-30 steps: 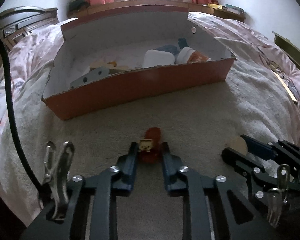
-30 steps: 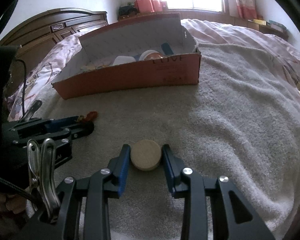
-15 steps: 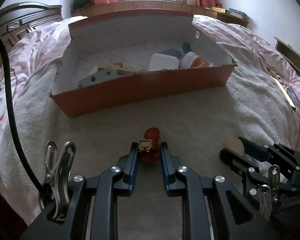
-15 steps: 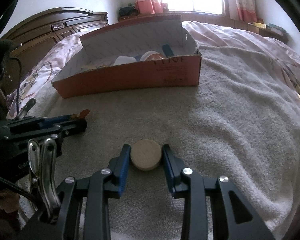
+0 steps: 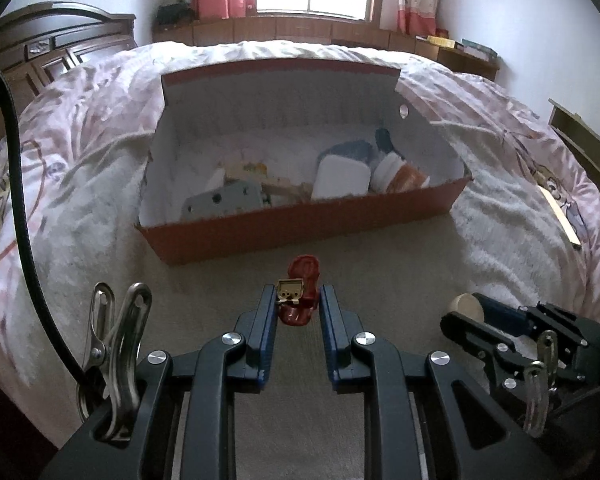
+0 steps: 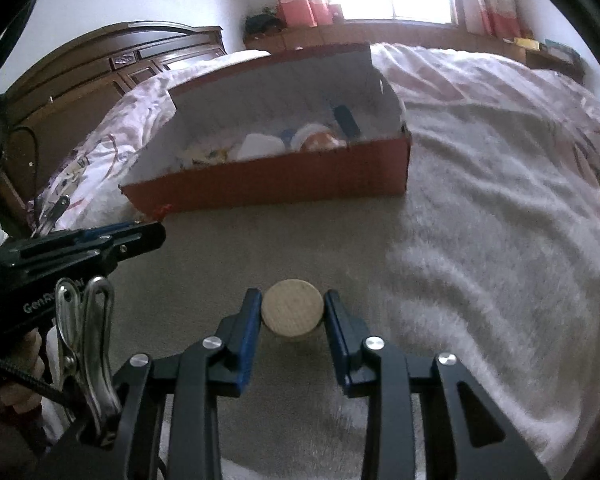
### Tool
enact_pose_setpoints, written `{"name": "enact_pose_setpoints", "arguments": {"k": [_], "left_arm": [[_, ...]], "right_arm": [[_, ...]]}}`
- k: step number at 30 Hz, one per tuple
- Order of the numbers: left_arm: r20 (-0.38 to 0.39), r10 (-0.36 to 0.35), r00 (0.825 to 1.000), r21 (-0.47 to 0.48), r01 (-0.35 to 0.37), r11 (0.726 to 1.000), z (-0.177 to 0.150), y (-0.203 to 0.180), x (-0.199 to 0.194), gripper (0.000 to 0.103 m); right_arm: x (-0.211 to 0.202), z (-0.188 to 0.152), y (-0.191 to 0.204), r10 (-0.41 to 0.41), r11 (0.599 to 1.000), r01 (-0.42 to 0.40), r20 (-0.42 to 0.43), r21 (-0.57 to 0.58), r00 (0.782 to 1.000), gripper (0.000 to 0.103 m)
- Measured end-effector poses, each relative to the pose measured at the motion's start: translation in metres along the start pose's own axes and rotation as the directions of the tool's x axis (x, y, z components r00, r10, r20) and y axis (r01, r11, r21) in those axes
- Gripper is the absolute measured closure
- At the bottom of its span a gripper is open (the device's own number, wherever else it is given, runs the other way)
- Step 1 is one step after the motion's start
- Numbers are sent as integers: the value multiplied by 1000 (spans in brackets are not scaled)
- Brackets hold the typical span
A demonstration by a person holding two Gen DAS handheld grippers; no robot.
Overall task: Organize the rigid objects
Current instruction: 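Carry the red figure and cream disc into the box and open both grippers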
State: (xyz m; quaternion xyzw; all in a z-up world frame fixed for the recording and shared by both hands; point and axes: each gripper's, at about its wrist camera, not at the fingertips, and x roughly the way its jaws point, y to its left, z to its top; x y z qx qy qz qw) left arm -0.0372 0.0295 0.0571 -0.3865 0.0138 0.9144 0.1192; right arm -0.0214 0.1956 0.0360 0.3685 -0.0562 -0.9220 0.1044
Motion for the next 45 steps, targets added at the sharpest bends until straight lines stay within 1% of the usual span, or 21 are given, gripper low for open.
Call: {"name": "enact_pose_setpoints", "arguments": {"k": [4,9,13,17,25,32,35,45], "left_arm": [[19,9,1000,5,-9,1000,10,3,-3,81],[36,23,999,8,-23,1000,20,8,-5,81],[47,32,998,9,-33,999,30,13,-5,81],[61,43,997,8,-44,999,41,16,-2,81],[74,51,996,1,-51,999,64,21,9,81],[71,50,996,1,-50,999,83,24,26,81],[61,49,997,-4,-49,999,89,25,38,81],[34,66,997,-16,-65,998,111,33,76,81]], "right_arm": [[-4,14,3,-2,1000,2,22,-24,1000,70],[-4,30,2,15,1000,-14,33,-13,999,70],[-3,42,7,21,999,-19,44,-30,999,70],[-1,56,9,25,999,-22,63,-43,998,70],[10,85,2,25,999,-22,87,-31,996,70],[26,109,-2,11,1000,-8,98,-30,995,70],[37,118,-3,-8,999,11,91,-34,996,70],[76,146,-9,-24,999,26,64,-34,998,70]]}}
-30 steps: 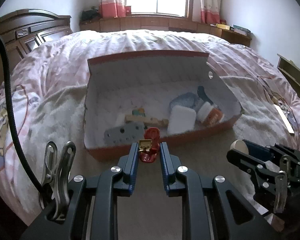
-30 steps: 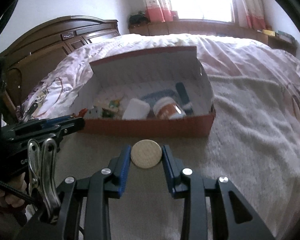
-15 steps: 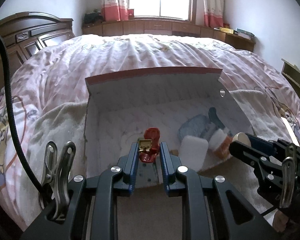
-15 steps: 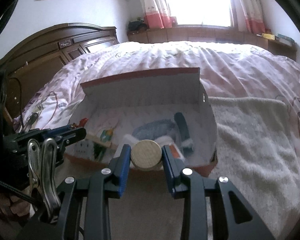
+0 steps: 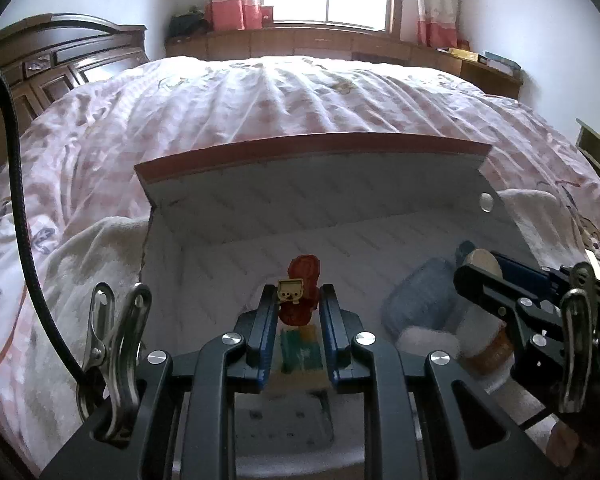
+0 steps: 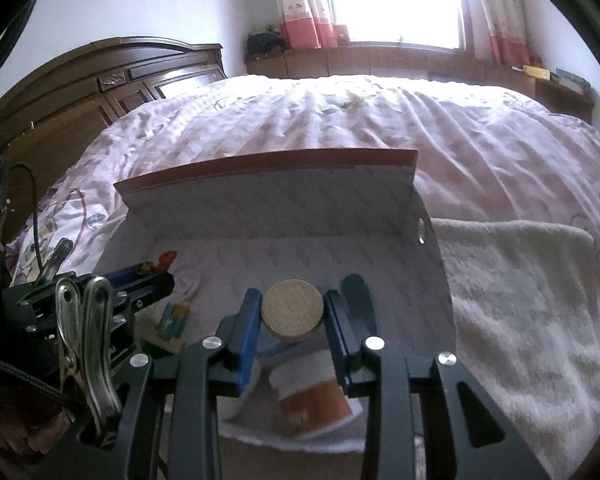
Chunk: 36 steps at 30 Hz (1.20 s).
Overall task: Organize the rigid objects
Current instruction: 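Carry the red figure and cream disc into the box and open both grippers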
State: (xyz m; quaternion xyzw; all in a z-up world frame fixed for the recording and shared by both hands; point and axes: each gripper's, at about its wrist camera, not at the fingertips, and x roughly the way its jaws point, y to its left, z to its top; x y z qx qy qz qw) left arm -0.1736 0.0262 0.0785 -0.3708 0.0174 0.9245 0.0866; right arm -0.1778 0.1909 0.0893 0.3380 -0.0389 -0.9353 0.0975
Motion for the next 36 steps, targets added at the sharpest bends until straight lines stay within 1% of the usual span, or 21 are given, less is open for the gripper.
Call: {"name": "enact_pose_setpoints", "arguments": {"k": [6,12,22,26,29,30,31,32,33,36], "left_arm": [[-10,6,1000,-18,-6,1000,4,6,15,81],[-30,10,1000,-16,-11,1000,1,7,26,81],[-30,25,999,-6,-25,1000,-2,7,31,81],[-33,41,999,-6,-41,999,-3,4,33,81],[-42,42,998,-8,-42,999,-2,5,33,78],[-45,36,998,-11,-37,999,-3,5,32,77],[-49,31,998,-17,-32,999,-3,6,32,77],[-50,29,998,-20,-30,999,-3,6,31,77],[-51,30,998,-23,-31,999,-3,6,30,77],[-53,30,998,-36,-32,999,-4,7,26,77]], "right_arm": [[13,5,1,-17,1000,17,-1,-14,1000,70],[25,3,-3,-26,1000,26,-16,0,1000,70],[34,-2,-11,-13,999,14,-39,39,999,70],[35,-2,-12,-9,999,11,-38,47,999,70],[34,-3,-11,-3,999,4,-33,50,999,70],[33,-3,-12,1,999,1,-31,53,1000,69],[31,-3,-12,7,998,-5,-26,57,1000,65],[29,-2,-11,6,998,-5,-20,60,1000,57],[28,-2,-11,3,998,-2,-15,62,1000,54],[21,1,-10,10,998,-11,13,62,1000,49]]}}
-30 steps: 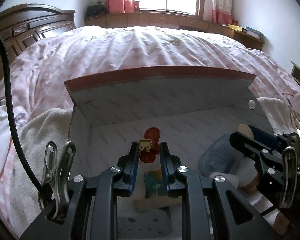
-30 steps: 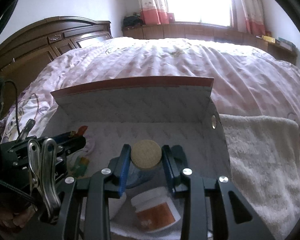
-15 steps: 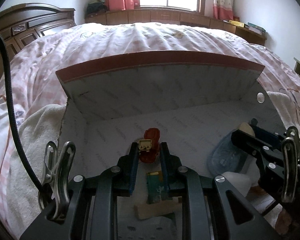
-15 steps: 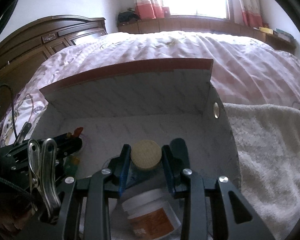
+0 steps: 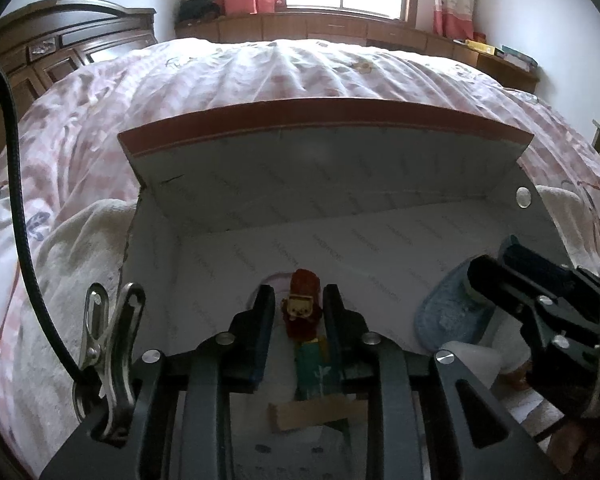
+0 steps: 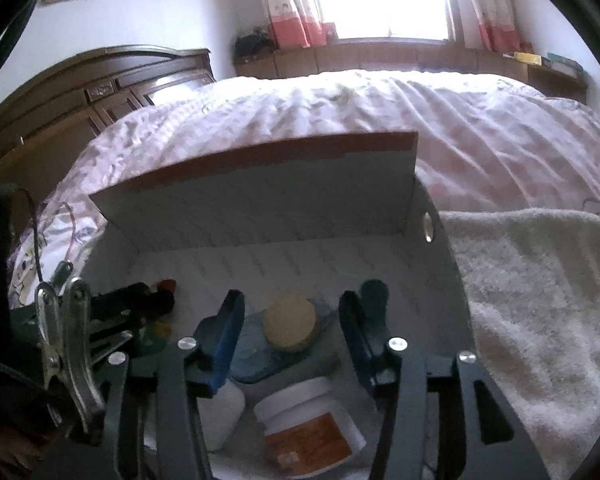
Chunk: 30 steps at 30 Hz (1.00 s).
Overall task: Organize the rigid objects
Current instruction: 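Carry the red figure and cream disc into the box and open both grippers, then withdraw both grippers from the box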
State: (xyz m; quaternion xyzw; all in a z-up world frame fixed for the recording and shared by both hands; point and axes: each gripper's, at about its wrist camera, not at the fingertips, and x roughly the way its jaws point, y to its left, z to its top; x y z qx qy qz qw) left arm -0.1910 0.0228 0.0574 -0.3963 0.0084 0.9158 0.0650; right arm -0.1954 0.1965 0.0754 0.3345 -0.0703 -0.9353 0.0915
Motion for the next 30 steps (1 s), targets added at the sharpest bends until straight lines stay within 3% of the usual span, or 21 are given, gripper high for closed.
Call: {"name": "enact_pose_setpoints", "arguments": {"k": [4,10,13,30], "left_arm": [[-7,6,1000,-27,-6,1000,-1,3,-2,77],[-10,6,1000,-42,-7,999,-8,4,-10,77],[-2,-2,1000,-52,2,999,-12,5,-16,71],[35,-1,999,-58,3,998,-29,2,-69,71]], "right_arm": [[-8,0,3,9,1000,-9,18,1,1000,39],[-17,-8,5,24,999,-24,25,22,999,39],[-26,-10,6,30,999,-32,43,33,999,39],[-77,-31,20,44,998,-47,68,34,997,36]]}}
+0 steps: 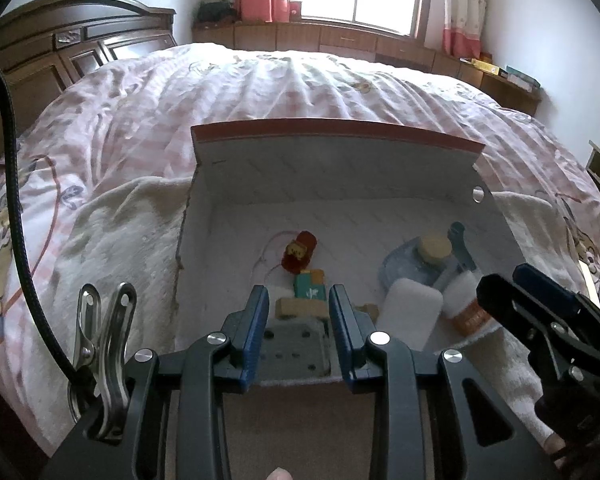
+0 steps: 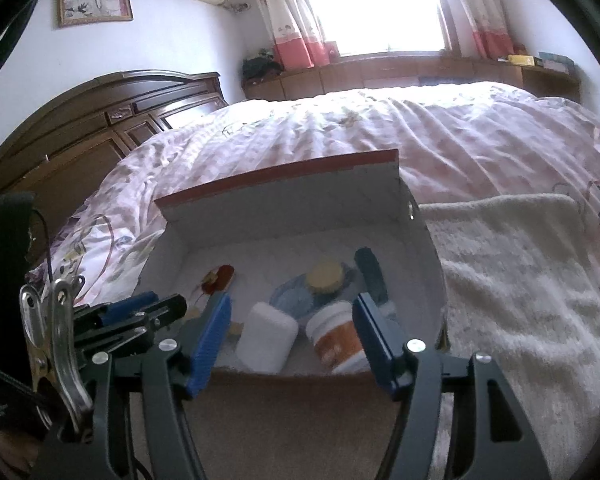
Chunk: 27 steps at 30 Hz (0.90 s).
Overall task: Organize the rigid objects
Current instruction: 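Withdraw both grippers from the box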
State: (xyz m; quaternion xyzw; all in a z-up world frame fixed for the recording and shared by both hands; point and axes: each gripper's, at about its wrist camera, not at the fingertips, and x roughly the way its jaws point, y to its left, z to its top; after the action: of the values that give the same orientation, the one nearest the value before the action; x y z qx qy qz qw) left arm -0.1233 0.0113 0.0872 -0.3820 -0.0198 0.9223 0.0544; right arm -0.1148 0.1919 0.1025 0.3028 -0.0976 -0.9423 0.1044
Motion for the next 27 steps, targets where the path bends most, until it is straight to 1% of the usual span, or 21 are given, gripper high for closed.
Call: {"name": "enact_pose_setpoints", "arguments": {"k": [5,15,27], "left_arm": [[3,4,1000,1,-4,1000,-11,0,-13,71],[-17,21,1000,-12,-21,1000,-35,6,-30,71],[-44,20,999,-14,-21,1000,-64,5,-37,71]], "right_arm": [[-11,-11,2,-3,1000,3,-16,3,1000,36],[-25,-32,5,-14,1000,15,-51,7,999,36],[-29,-58,3,-42,999,44,-110,11,993,36]]}}
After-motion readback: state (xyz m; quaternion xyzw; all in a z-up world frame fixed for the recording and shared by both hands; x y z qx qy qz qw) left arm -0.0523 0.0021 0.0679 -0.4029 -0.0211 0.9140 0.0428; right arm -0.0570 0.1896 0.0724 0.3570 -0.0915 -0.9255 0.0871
